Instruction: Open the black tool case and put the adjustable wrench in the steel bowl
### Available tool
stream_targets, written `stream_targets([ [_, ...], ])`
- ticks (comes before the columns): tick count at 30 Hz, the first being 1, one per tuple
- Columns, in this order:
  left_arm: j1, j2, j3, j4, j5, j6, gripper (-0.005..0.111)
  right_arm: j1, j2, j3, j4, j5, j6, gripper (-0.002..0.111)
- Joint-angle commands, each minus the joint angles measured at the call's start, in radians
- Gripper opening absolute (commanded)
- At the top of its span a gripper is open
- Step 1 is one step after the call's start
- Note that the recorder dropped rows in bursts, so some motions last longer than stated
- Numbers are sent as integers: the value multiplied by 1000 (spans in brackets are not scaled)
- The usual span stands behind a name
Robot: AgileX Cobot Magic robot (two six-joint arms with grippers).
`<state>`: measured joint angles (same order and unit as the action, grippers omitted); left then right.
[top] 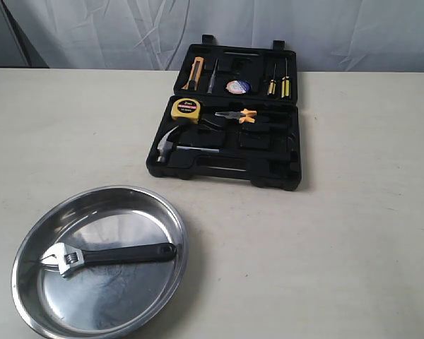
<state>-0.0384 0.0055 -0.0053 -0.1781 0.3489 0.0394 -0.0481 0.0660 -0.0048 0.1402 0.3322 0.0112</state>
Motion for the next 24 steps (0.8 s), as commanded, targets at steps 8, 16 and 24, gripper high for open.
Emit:
stream_targets([
  [8,-4,-6,5,-3,-12,-6,0,3,-6,5,1,-13,0,-1],
  [16,-4,-6,5,-3,-12,-6,0,3,-6,5,7,-13,0,-1],
  [24,-4,-6,5,-3,-12,-6,0,3,-6,5,24,-16,0,-1],
])
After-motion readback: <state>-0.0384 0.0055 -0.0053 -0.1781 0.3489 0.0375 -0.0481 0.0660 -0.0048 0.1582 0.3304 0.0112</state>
